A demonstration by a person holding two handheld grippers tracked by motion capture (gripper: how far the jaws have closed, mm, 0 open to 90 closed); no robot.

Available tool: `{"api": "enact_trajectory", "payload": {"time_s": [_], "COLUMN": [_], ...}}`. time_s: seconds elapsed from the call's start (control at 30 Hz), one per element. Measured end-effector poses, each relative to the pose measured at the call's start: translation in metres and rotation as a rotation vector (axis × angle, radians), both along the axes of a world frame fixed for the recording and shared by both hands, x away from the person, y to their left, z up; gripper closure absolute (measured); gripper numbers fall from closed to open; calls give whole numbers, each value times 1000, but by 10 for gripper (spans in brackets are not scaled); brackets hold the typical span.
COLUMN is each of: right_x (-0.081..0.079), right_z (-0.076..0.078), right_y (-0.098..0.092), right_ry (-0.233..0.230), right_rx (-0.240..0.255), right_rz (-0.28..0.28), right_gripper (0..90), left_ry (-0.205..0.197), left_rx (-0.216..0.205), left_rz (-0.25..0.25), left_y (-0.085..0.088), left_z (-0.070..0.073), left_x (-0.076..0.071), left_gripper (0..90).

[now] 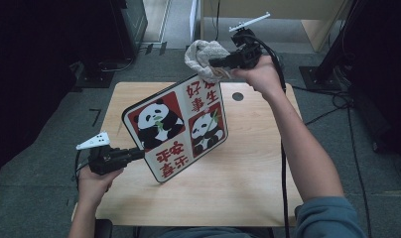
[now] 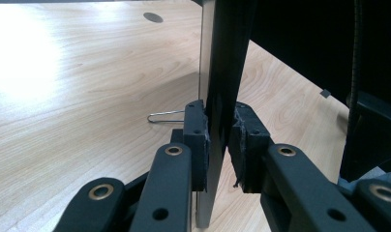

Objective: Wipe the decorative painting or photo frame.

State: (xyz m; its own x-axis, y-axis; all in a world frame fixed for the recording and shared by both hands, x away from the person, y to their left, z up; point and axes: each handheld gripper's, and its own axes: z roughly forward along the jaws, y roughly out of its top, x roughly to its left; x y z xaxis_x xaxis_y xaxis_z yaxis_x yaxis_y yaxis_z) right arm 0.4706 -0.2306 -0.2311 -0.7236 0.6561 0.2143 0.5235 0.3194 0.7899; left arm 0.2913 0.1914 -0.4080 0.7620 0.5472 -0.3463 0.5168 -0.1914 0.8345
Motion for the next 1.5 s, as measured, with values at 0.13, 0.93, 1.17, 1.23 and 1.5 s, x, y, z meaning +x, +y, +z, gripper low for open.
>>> {"api": "enact_trajectory", "payload": {"time_s": [0.13, 0.93, 1.17, 1.23, 1.5], "right_x": [1, 5, 4, 4, 2], "right_z": [-1, -23, -32, -35, -41], "right_y": [-5, -28, -33, -34, -33], "right_ry": [5, 19, 38, 42, 52], "right_rx": [-1, -20, -9, -9, -9], "right_rz": [-8, -53, -57, -56, -62], "right_gripper": [630, 635, 637, 637, 643], "left_ry": [0, 0, 0, 1, 0], "left_rx": [0, -2, -2, -2, -2], "left_rz": [0, 1, 6, 5, 4], "left_y": [0, 0, 0, 0, 0], "left_z": [0, -1, -1, -1, -1], "left_x": [0, 0, 0, 0, 0], "left_gripper": [785, 783, 782, 782, 782]}}
